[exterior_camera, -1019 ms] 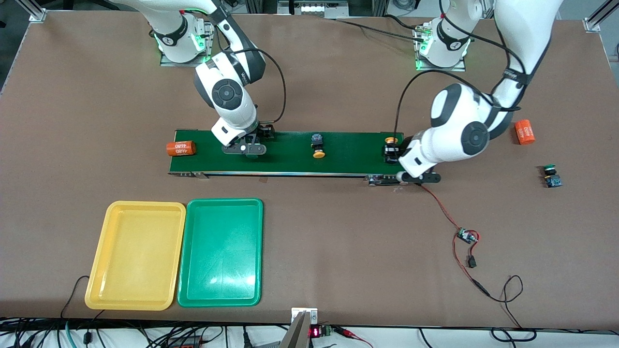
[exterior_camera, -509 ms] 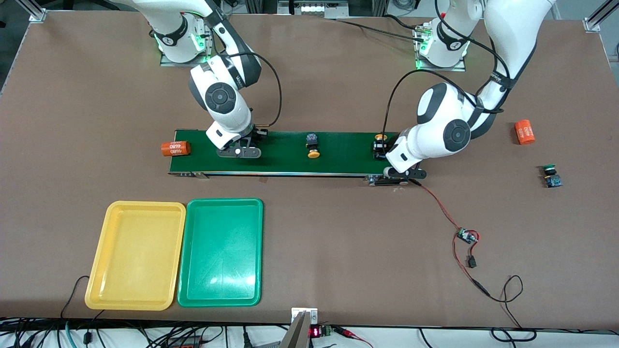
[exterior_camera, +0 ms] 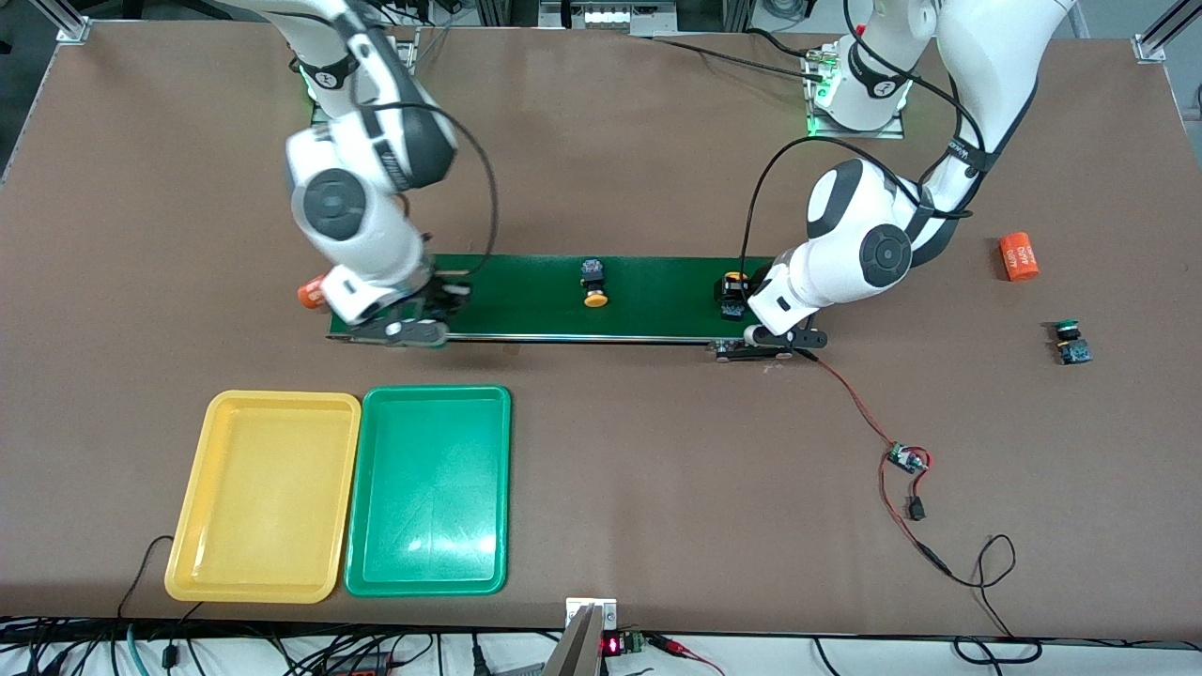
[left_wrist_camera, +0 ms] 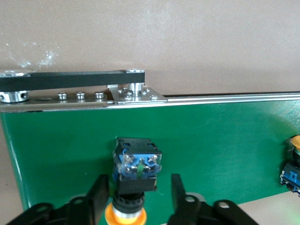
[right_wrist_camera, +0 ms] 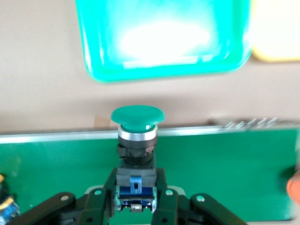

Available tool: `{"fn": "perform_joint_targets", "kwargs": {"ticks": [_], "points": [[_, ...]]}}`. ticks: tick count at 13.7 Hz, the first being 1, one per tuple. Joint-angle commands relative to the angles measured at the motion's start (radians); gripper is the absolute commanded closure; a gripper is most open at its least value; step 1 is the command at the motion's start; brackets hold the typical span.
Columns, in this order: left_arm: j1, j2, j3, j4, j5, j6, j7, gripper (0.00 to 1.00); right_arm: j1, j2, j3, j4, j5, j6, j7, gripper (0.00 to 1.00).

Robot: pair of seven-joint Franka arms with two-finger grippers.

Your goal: Sort buttons by color to trays

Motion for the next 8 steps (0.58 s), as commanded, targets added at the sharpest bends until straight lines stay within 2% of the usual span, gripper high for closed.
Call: {"fn": "perform_joint_targets", "kwargs": {"ticks": [1, 2, 3, 5, 8], "points": [[0.01, -0.054, -0.001, -0.014, -0.015, -0.002, 0.009, 0.0, -0.088, 0.04, -0.002, 0.096, 0.001, -0.023, -0.11, 0.93], [0.011, -0.069, 0.002, -0.012, -0.008, -0.003, 0.008, 0.0, -0.117, 0.06, -0.002, 0.124, 0.007, -0.022, -0.133, 0.92], [0.011, -0.1, 0.018, -0.011, -0.003, -0.022, 0.008, 0.0, -0.16, 0.119, 0.0, 0.186, 0.01, -0.014, -0.151, 0.92], [0.013, -0.118, 0.088, 0.021, 0.044, -0.098, 0.012, 0.0, -0.168, 0.21, 0.004, 0.249, 0.009, 0.0, -0.169, 0.9], [0.018, -0.138, 0.114, 0.055, 0.295, -0.187, 0.012, 0.0, -0.165, 0.296, 0.008, 0.26, 0.009, 0.09, -0.172, 0.9]]}}
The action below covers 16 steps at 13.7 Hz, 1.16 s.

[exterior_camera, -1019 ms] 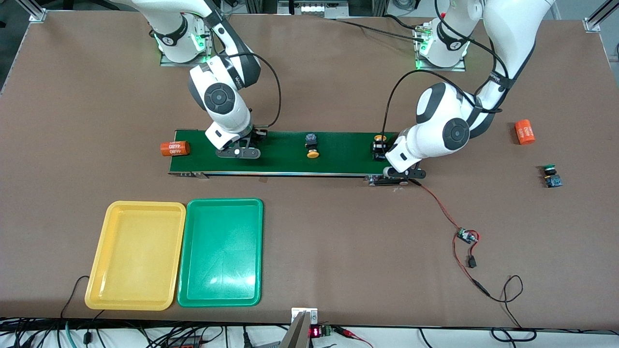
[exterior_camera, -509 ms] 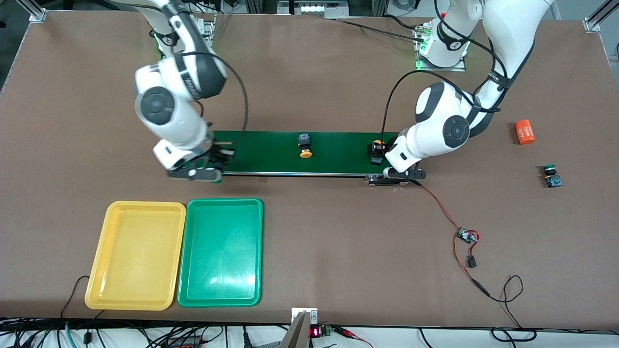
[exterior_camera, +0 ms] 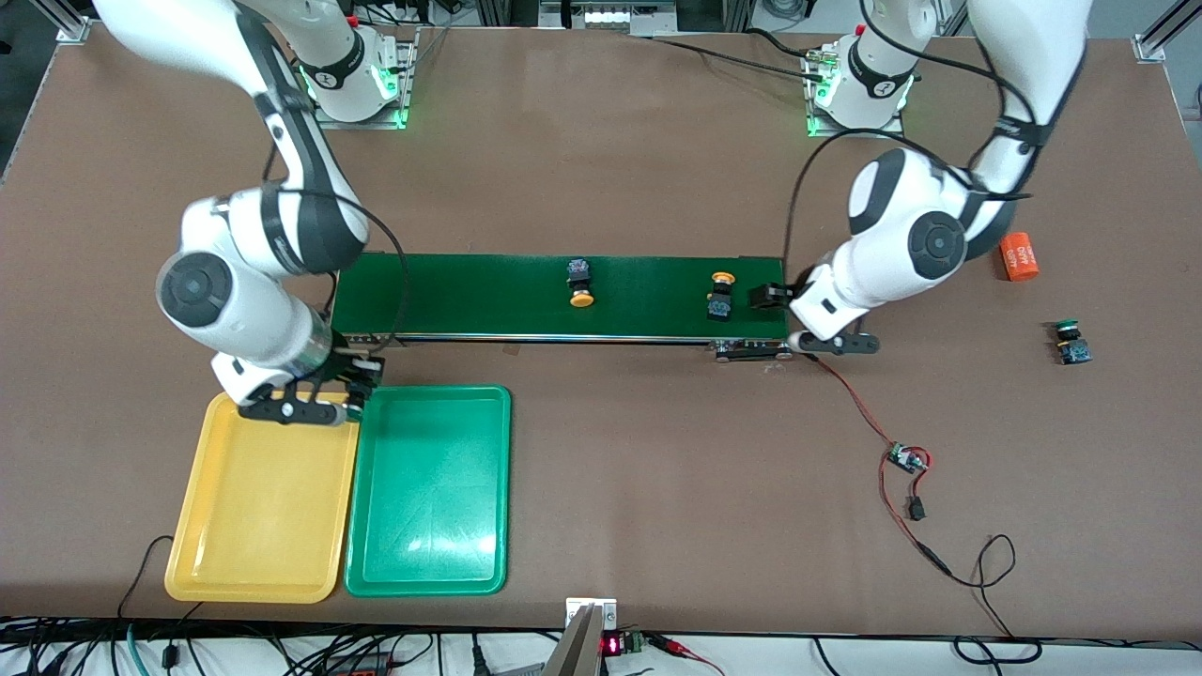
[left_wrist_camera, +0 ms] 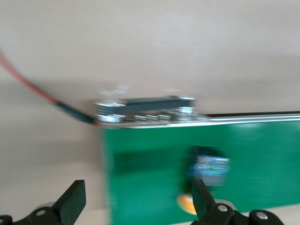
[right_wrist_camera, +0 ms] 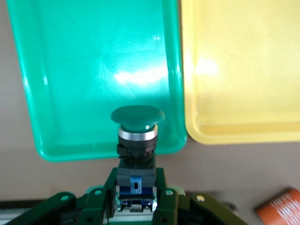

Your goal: Sort buttons by color to trays

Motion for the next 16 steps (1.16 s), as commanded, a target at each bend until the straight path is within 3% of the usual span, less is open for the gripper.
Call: {"fn": "perform_joint_targets", "kwargs": {"ticks": [1, 4, 9, 10, 12, 14, 16], "points": [[0.01, -0.039, 0.029, 0.022, 0.193, -0.065, 0.007, 0.0, -0.001, 0.1, 0.012, 0.055, 0.006, 0.067, -0.014, 0.9], [0.02, -0.045, 0.124, 0.017, 0.293, -0.067, 0.012, 0.0, 0.003, 0.148, 0.012, 0.054, 0.002, 0.144, -0.011, 0.87], [0.033, -0.007, 0.37, 0.017, 0.295, -0.053, 0.316, 0.0, 0.003, 0.162, 0.012, 0.051, 0.002, 0.184, -0.013, 0.46], [0.039, 0.004, 0.413, 0.02, 0.295, -0.049, 0.364, 0.0, 0.003, 0.163, 0.012, 0.049, 0.002, 0.186, -0.013, 0.29], [0.058, 0.015, 0.47, 0.022, 0.341, -0.018, 0.427, 0.0, 0.006, 0.163, 0.012, 0.045, 0.003, 0.186, -0.013, 0.14], [0.082, 0.015, 0.499, 0.016, 0.352, -0.015, 0.475, 0.0, 0.019, 0.13, 0.011, 0.016, 0.006, 0.177, 0.0, 0.09], [0.105, 0.009, 0.513, -0.002, 0.352, -0.082, 0.502, 0.0, 0.032, 0.024, 0.011, -0.094, 0.008, 0.174, 0.006, 0.0]]}}
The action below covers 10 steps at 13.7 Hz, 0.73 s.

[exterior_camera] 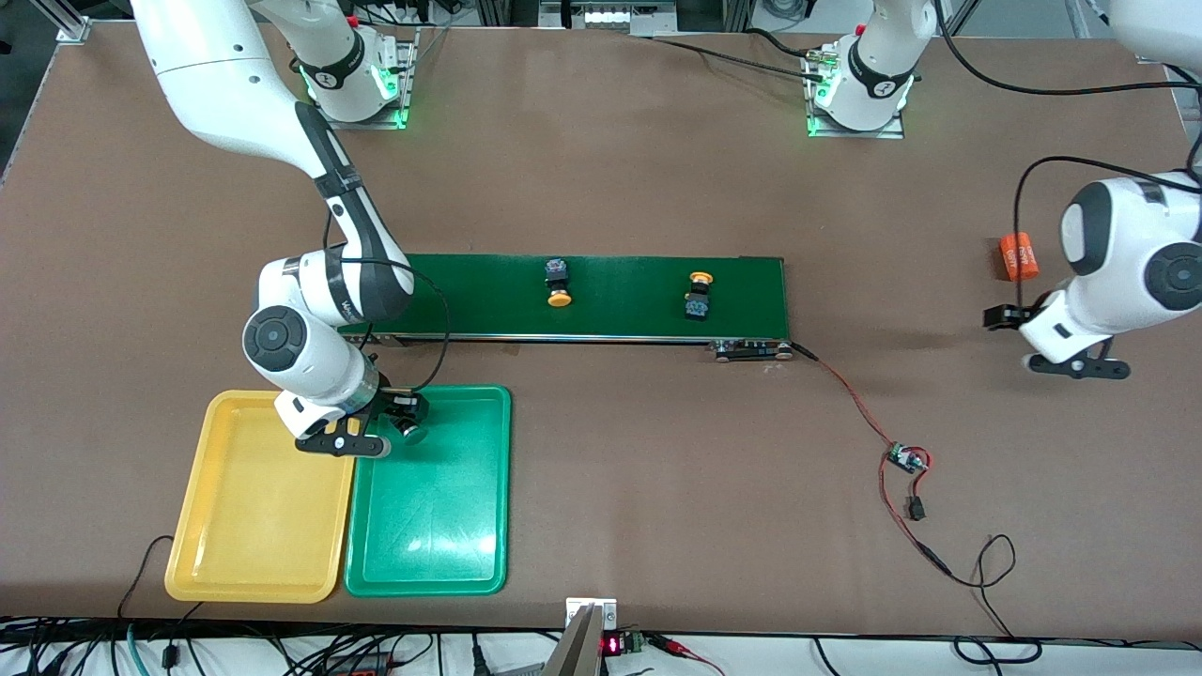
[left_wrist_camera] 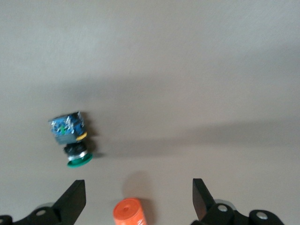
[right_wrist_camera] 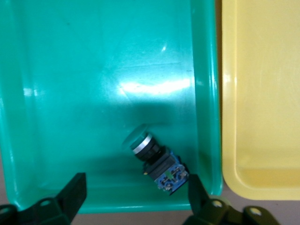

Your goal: Sort buttons by color to trays

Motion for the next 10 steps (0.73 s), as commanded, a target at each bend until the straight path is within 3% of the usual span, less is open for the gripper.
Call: {"fn": "perform_joint_targets", "kwargs": {"ticks": [1, 4, 6, 10], "points": [[0.015, -0.008, 0.013, -0.029, 0.02, -0.081, 0.039, 0.0, 0.012, -0.199, 0.004, -0.204, 0.006, -0.011, 0.005, 0.0], [0.027, -0.01, 0.096, -0.108, 0.02, -0.074, 0.092, 0.0, 0.027, -0.361, 0.01, -0.354, 0.006, -0.06, 0.034, 0.0], [0.062, -0.013, 0.112, -0.165, 0.02, -0.034, 0.105, 0.0, 0.03, -0.448, 0.039, -0.447, 0.006, -0.065, 0.037, 0.0], [0.084, -0.007, 0.132, -0.28, 0.02, 0.164, 0.106, 0.0, 0.029, -0.542, 0.122, -0.556, 0.003, -0.063, 0.184, 0.0]]}}
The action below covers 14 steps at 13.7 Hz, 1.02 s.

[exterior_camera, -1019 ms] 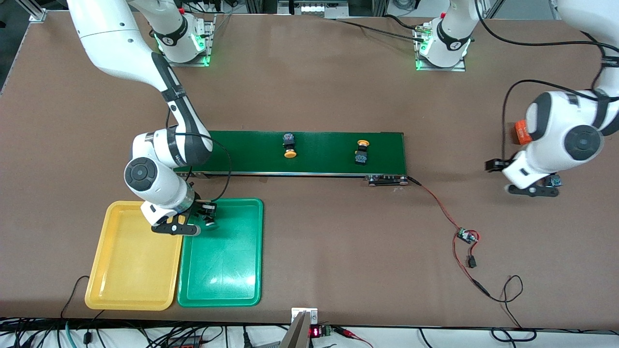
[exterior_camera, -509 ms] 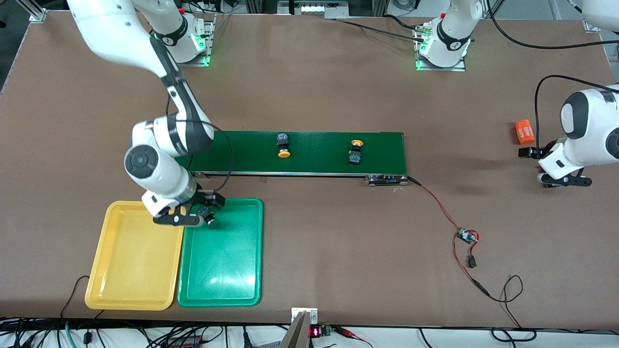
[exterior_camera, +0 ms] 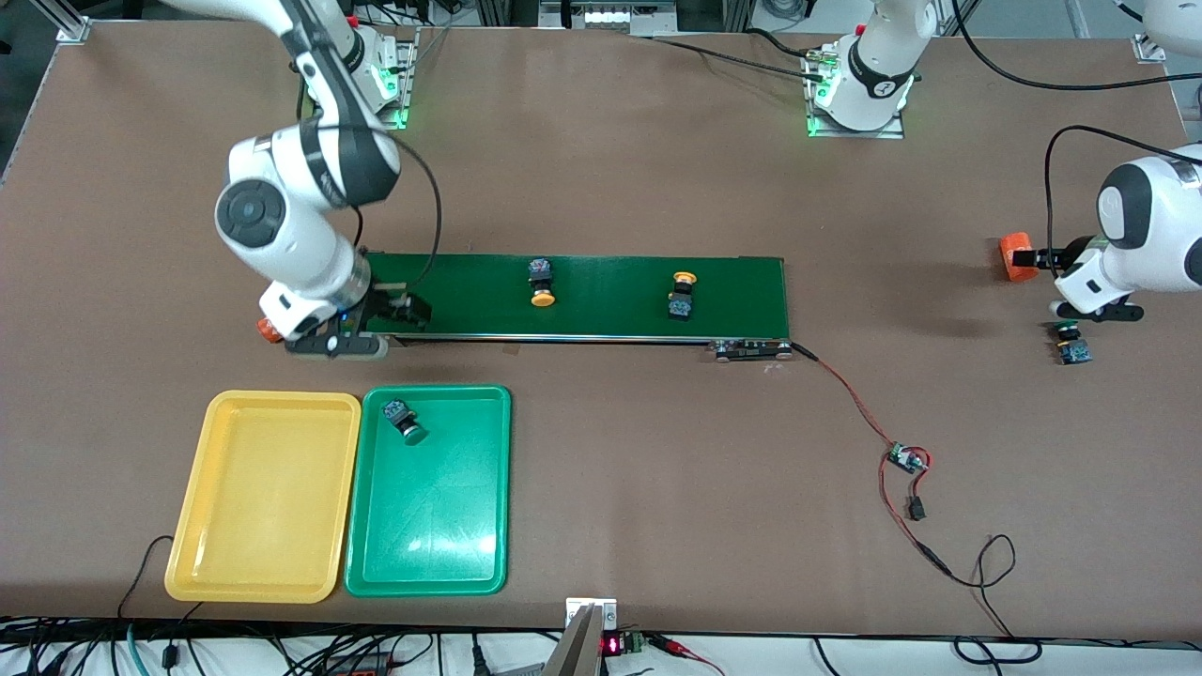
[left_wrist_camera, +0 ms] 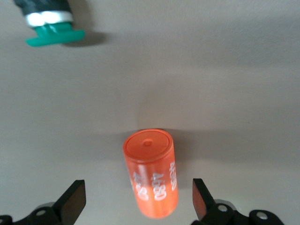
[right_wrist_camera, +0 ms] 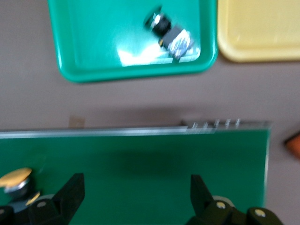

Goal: Sort buttons by color to trays
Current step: 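Return the right gripper to the belt while the left grasps a cylinder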

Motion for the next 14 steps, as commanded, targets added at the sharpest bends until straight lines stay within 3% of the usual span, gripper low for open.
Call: {"fn": "perform_joint_targets", "kwargs": {"ticks": [1, 4, 8, 11, 12, 14], "points": [[0.001, -0.009, 0.001, -0.038, 0.017, 0.053, 0.01, 0.06, -0.001, -0.049, 0.048, -0.072, 0.0, 0.022, 0.083, 0.0], [0.014, 0.005, 0.0, -0.05, 0.012, 0.057, 0.01, 0.39, 0.002, -0.043, 0.103, -0.101, -0.004, 0.083, 0.138, 0.0], [0.014, -0.018, -0.015, -0.039, 0.012, 0.04, 0.005, 0.7, 0.004, -0.007, 0.164, -0.132, -0.101, 0.146, 0.143, 0.0], [0.015, -0.05, -0.113, 0.043, 0.001, -0.117, -0.006, 0.71, 0.006, 0.01, 0.167, -0.132, -0.101, 0.147, 0.161, 0.0], [0.014, -0.05, -0.178, 0.097, -0.012, -0.21, -0.006, 0.71, 0.016, 0.013, 0.172, -0.132, -0.101, 0.15, 0.17, 0.0], [0.012, -0.052, -0.256, 0.189, -0.112, -0.344, -0.004, 0.71, 0.027, 0.031, 0.174, -0.132, -0.101, 0.166, 0.205, 0.0]]}}
